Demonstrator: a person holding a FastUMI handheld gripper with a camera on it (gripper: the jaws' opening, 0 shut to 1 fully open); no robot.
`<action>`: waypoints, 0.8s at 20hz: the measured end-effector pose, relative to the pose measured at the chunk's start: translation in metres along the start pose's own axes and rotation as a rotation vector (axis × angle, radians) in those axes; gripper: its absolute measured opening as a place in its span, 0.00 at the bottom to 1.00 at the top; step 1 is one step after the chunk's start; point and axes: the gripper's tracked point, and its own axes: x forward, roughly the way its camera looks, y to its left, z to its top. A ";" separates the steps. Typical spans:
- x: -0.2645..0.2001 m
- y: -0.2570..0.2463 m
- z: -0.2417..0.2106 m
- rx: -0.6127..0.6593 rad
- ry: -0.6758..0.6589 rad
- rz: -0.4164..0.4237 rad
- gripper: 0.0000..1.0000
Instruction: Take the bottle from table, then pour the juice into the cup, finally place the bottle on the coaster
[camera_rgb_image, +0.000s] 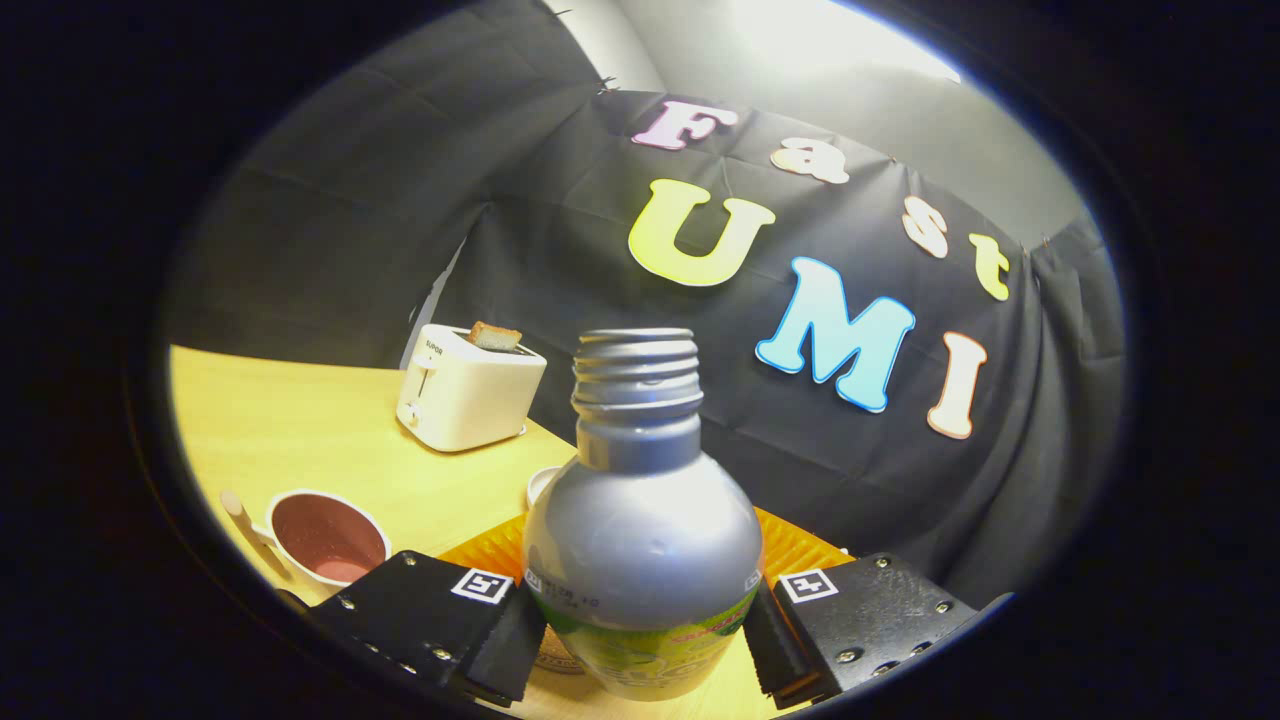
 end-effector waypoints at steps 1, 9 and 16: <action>0.001 0.002 -0.003 0.032 0.008 0.017 0.82; 0.015 0.010 -0.002 0.383 0.030 0.119 0.82; 0.024 0.011 -0.016 0.405 0.052 0.109 0.82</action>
